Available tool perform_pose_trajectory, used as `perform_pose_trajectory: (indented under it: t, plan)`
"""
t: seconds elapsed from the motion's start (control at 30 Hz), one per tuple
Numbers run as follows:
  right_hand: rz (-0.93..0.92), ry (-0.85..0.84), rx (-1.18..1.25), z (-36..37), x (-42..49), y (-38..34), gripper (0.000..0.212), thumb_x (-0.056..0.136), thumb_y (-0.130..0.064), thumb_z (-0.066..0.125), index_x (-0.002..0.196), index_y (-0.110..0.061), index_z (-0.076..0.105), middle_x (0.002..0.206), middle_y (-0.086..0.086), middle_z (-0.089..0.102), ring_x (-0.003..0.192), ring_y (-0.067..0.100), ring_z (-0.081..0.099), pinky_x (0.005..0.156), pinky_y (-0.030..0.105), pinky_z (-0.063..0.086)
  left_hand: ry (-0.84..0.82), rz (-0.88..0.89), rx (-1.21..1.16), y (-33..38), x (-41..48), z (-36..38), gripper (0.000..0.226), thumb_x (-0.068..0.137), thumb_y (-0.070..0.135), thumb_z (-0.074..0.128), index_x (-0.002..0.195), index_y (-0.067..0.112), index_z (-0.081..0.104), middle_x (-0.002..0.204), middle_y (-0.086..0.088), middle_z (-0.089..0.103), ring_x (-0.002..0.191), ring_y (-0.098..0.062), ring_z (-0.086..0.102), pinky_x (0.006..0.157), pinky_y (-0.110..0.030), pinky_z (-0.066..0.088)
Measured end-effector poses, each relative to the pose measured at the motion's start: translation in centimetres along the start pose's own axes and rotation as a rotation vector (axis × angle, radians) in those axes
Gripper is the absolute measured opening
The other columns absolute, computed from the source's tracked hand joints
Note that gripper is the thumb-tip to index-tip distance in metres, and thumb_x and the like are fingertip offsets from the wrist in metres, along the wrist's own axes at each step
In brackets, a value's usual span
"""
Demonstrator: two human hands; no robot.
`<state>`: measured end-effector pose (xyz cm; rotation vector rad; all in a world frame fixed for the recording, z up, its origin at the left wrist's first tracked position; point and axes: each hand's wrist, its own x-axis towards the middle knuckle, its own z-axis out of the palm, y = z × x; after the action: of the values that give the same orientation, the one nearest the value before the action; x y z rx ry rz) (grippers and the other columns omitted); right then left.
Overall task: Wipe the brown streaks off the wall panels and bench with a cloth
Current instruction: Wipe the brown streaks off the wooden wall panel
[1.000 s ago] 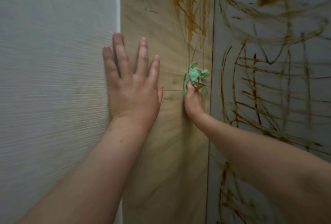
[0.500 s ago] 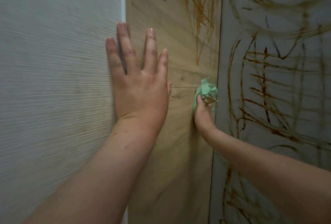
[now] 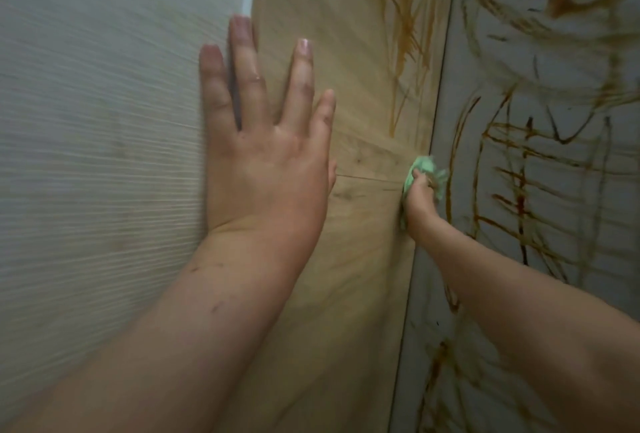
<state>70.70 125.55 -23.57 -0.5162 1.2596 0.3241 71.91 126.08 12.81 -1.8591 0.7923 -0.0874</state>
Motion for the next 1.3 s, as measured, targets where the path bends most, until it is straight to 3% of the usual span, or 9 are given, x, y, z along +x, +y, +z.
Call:
perform_pose_trajectory:
  t: [0.1, 0.23, 0.33, 0.43, 0.53, 0.73, 0.87, 1.03, 1.3]
  plan:
    - [-0.265, -0.094, -0.123, 0.6, 0.5, -5.1, 0.057, 0.104, -0.051, 0.039, 0.153, -0.023, 0.047, 0.165, 0.003, 0.034, 0.15, 0.025, 0.033, 0.125, 0.046, 0.024, 0.007, 0.005, 0.003, 0.1, 0.0, 0.1, 0.076, 0.098, 0.071, 0.018, 0.164, 0.035, 0.008, 0.171, -0.014, -0.015, 0.148, -0.061, -0.016, 0.12, -0.071, -0.006]
    - [-0.151, -0.098, -0.045, 1.2, 1.4, -9.1, 0.065, 0.101, -0.058, 0.04, 0.152, -0.019, 0.046, 0.142, 0.001, 0.052, 0.129, 0.022, 0.049, 0.118, 0.04, 0.035, 0.005, 0.01, 0.009, 0.1, -0.1, 0.0, 0.075, 0.099, 0.07, 0.016, 0.164, 0.035, 0.006, 0.17, -0.015, -0.016, 0.147, -0.062, -0.017, 0.119, -0.07, -0.007]
    - [-0.246, -0.096, -0.108, 2.6, -2.9, -9.9, 0.073, 0.097, -0.061, 0.039, 0.159, -0.022, 0.037, 0.164, 0.002, 0.035, 0.148, 0.023, 0.035, 0.125, 0.044, 0.024, -0.004, 0.014, -0.017, -0.1, -0.2, -0.5, 0.074, 0.1, 0.069, 0.02, 0.164, 0.034, 0.006, 0.17, -0.015, -0.017, 0.147, -0.062, -0.018, 0.117, -0.071, -0.008]
    - [-0.399, -0.25, -0.199, 2.6, -12.0, -8.5, 0.091, 0.082, -0.067, 0.042, 0.162, -0.025, 0.029, 0.166, -0.002, 0.03, 0.152, 0.017, 0.028, 0.125, 0.038, 0.019, -0.023, 0.002, -0.06, -0.3, -0.1, -1.0, 0.073, 0.102, 0.067, 0.025, 0.165, 0.033, 0.01, 0.171, -0.015, -0.016, 0.147, -0.062, -0.018, 0.117, -0.071, -0.009]
    - [-0.578, -0.416, -0.35, 1.1, -18.5, -7.1, 0.081, 0.093, -0.052, 0.045, 0.164, -0.021, 0.02, 0.17, -0.004, 0.015, 0.156, 0.014, 0.014, 0.128, 0.035, 0.01, -0.057, 0.012, -0.059, -0.2, 0.1, -1.2, 0.072, 0.103, 0.065, 0.02, 0.165, 0.032, 0.005, 0.169, -0.016, -0.02, 0.145, -0.063, -0.021, 0.117, -0.072, -0.01]
    - [-0.589, -0.556, -0.626, -1.4, -18.5, -9.2, 0.068, 0.107, -0.037, 0.048, 0.165, -0.025, 0.014, 0.17, -0.01, -0.002, 0.156, 0.012, 0.007, 0.123, 0.023, 0.004, -0.037, 0.003, -0.101, -0.3, 0.0, -0.7, 0.071, 0.105, 0.062, 0.018, 0.165, 0.028, 0.004, 0.169, -0.018, -0.021, 0.144, -0.064, -0.023, 0.118, -0.073, -0.008]
    - [-0.542, -0.535, -0.718, -1.7, -17.9, -9.0, 0.069, 0.106, -0.047, 0.045, 0.165, -0.027, 0.016, 0.167, -0.01, 0.007, 0.156, 0.019, 0.014, 0.126, 0.03, 0.009, -0.024, -0.001, -0.128, -0.5, 0.1, -0.5, 0.069, 0.106, 0.06, 0.024, 0.165, 0.028, 0.012, 0.171, -0.017, -0.014, 0.144, -0.065, -0.021, 0.118, -0.073, -0.009]
    - [-0.513, -0.519, -0.73, -1.2, -19.0, -10.0, 0.065, 0.108, -0.043, 0.043, 0.165, -0.025, 0.018, 0.164, -0.01, 0.012, 0.153, 0.02, 0.02, 0.127, 0.033, 0.012, -0.027, 0.004, -0.097, -0.4, -0.1, -0.6, 0.068, 0.107, 0.058, 0.017, 0.165, 0.027, 0.0, 0.168, -0.019, -0.024, 0.141, -0.066, -0.027, 0.115, -0.073, -0.015]
    - [-0.486, -0.473, -0.684, -0.5, -19.1, -9.8, 0.066, 0.109, -0.046, 0.035, 0.166, -0.02, 0.014, 0.169, -0.011, 0.0, 0.156, 0.024, 0.015, 0.128, 0.041, 0.013, -0.053, 0.004, -0.085, -0.4, -0.3, -0.8, 0.071, 0.105, 0.06, 0.02, 0.165, 0.026, 0.0, 0.167, -0.02, -0.027, 0.141, -0.066, -0.027, 0.112, -0.073, -0.018]
